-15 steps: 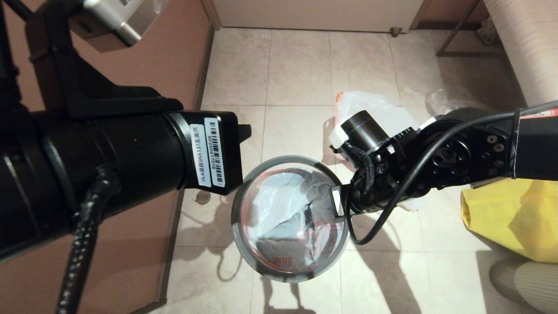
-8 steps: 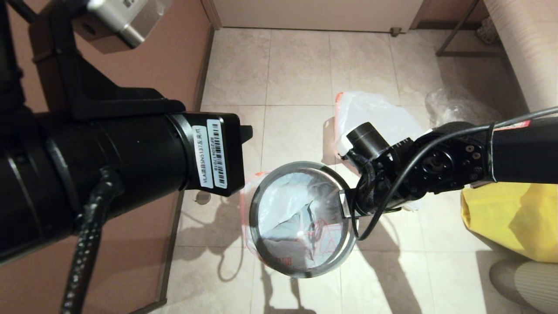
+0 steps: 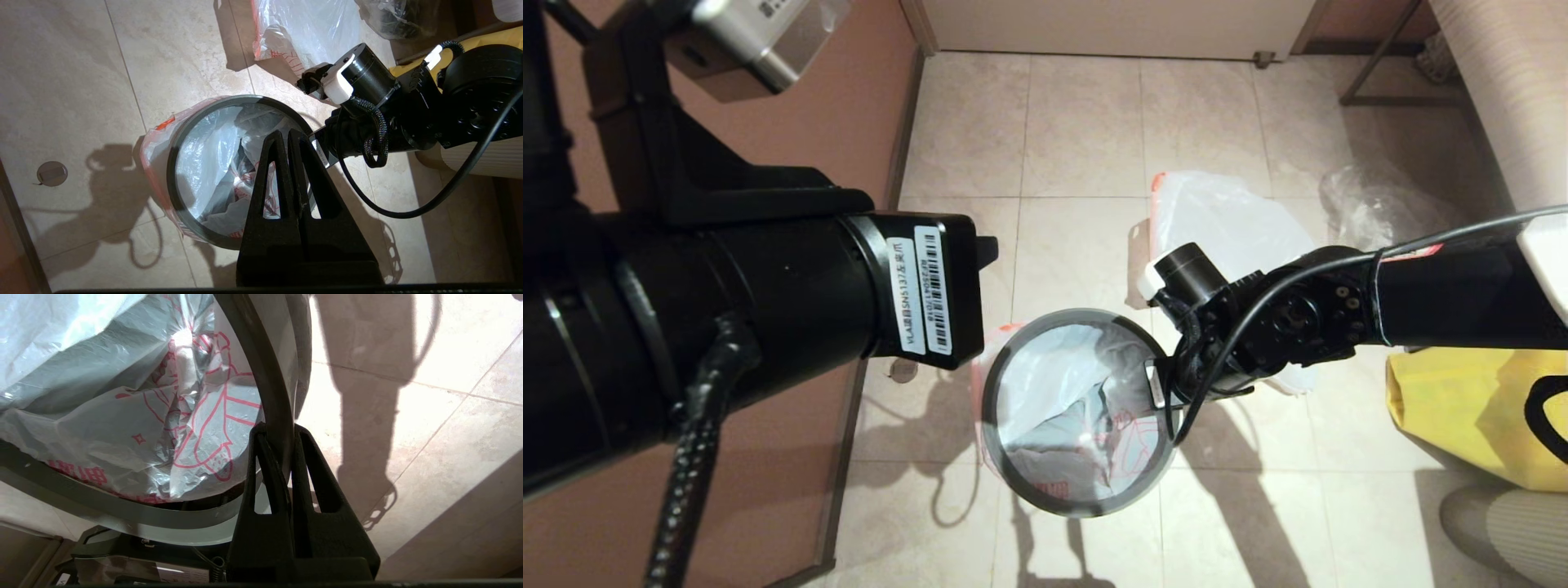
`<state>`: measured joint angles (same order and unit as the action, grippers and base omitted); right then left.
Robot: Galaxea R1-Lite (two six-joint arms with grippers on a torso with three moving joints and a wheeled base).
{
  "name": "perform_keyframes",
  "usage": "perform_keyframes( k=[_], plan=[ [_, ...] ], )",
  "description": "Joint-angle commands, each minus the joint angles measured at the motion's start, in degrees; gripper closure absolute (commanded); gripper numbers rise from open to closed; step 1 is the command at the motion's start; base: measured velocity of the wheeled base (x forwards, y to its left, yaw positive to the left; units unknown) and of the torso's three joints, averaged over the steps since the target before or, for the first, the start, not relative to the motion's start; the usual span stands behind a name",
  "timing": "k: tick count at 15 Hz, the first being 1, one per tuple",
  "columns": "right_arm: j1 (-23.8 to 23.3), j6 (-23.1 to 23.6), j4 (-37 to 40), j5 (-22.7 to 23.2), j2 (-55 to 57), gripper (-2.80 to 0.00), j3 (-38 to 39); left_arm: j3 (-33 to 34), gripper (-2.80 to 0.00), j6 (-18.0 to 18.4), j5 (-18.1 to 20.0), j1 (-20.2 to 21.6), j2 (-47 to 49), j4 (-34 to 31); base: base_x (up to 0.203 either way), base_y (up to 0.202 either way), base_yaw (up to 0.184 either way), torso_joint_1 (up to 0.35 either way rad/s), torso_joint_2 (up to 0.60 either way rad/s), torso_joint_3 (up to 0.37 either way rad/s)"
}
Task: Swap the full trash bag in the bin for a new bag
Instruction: Place the trash can ring on the trash can
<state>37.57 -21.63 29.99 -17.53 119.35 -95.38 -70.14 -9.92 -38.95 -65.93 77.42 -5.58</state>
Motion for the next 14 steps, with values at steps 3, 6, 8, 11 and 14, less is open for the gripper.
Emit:
perform_keyframes(
  k=[3, 6, 8, 11, 14],
  plan=[
    [-0.1, -0.1, 0.8, 0.1, -0.5, 0.00, -1.1, 0.0, 0.00, -0.1, -0.3, 0.0, -0.1, 0.0, 0.000, 0.000, 0.000, 0.000, 0.00, 0.000],
    [-0.7, 0.6, 0.3, 0.0, 1.7, 0.00, -1.5, 0.0, 0.00, -0.1, -0.3, 0.0, -0.2, 0.0, 0.000, 0.000, 0.000, 0.000, 0.00, 0.000],
    [-0.9, 0.7, 0.2, 0.0, 3.0, 0.00, -2.3, 0.0, 0.00, -0.1, -0.3, 0.0, 0.0, 0.0, 0.000, 0.000, 0.000, 0.000, 0.00, 0.000],
    [-0.9, 1.0, 0.3, 0.0, 4.3, 0.00, -4.2, 0.0, 0.00, -0.1, -0.3, 0.0, 0.1, 0.0, 0.000, 0.000, 0.000, 0.000, 0.00, 0.000],
    [-0.9, 1.5, 0.3, 0.0, 5.2, 0.00, -4.6, 0.0, 0.00, -0.1, -0.3, 0.0, 0.0, 0.0, 0.000, 0.000, 0.000, 0.000, 0.00, 0.000]
  ],
)
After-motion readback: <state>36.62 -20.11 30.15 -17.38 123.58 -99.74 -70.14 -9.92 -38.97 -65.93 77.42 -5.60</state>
